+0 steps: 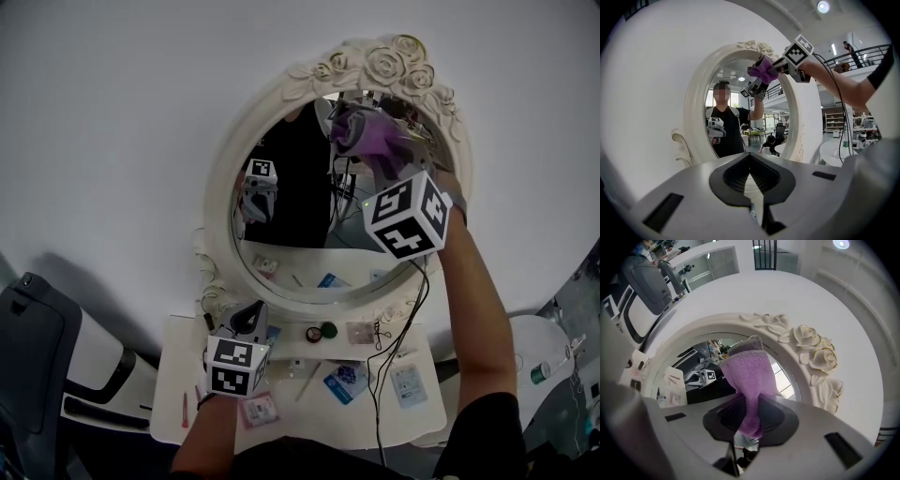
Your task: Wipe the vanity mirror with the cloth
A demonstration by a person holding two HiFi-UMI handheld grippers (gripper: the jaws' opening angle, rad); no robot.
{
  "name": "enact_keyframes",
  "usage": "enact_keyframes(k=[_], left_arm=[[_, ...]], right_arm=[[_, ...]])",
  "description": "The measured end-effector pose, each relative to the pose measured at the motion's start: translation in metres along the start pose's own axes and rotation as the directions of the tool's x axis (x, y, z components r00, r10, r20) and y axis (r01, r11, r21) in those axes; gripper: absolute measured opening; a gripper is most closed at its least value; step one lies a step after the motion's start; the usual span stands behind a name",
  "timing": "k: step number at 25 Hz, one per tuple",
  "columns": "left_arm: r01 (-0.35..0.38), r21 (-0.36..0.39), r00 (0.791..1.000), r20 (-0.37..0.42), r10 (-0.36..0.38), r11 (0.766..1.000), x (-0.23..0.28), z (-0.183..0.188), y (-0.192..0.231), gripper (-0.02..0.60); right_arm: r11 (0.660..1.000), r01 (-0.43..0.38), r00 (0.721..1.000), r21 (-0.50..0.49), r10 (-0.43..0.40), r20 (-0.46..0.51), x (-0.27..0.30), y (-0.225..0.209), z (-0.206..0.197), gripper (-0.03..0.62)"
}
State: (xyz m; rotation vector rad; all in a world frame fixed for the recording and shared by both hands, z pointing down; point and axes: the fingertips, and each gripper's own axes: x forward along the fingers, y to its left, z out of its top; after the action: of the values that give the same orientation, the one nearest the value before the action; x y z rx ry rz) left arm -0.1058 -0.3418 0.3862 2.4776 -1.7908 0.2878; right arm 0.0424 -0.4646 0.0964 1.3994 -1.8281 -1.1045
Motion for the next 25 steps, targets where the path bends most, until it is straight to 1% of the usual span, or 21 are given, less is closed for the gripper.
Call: enact_keyframes(k=[3, 6, 12, 15, 20, 23, 25], left_arm=[[0.002, 0.001, 1.0, -0.004, -0.002, 1.0, 0.0, -0.001, -0.001, -0.003], [0.009, 0.004, 1.0, -0.01, -0.009, 1.0, 0.003, -0.002, -0.004, -0.003], [0.016, 0.008, 1.0, -0.022, -0.016, 1.0, 0.005, -0.005, -0.007, -0.003], [0.019, 0.011, 0.999, -0.032, -0.018, 1.0, 0.006, -0.007, -0.008, -0.003], [0.029, 0.017, 0.999, -0.038, -0.028, 0.999, 0.007, -0.008, -0.013, -0.003], [0.033, 0.018, 0.999, -0.039, -0.033, 0.999, 0.008, -0.009, -0.015, -0.004], [0.031, 0.015, 0.999, -0.042, -0.03, 0.999, 0.006, -0.011, -0.015, -0.004]], right_arm=[[0.998, -0.044, 0.999, -0.034, 0.044, -0.002, 0.0, 0.031, -0.003, 0.074], [0.995, -0.092, 0.996, -0.047, 0.092, -0.003, 0.001, 0.063, -0.011, 0.074], [0.985, -0.175, 0.984, -0.004, 0.175, -0.012, 0.001, 0.128, -0.038, 0.074], [0.98, -0.199, 0.98, -0.012, 0.198, -0.026, 0.001, 0.16, -0.051, 0.074], [0.968, -0.249, 0.968, -0.038, 0.247, -0.053, 0.001, 0.221, -0.073, 0.074], [0.949, -0.311, 0.948, -0.042, 0.307, -0.079, 0.002, 0.263, -0.089, 0.074], [0.943, -0.325, 0.944, -0.068, 0.319, -0.085, 0.0, 0.288, -0.101, 0.074]])
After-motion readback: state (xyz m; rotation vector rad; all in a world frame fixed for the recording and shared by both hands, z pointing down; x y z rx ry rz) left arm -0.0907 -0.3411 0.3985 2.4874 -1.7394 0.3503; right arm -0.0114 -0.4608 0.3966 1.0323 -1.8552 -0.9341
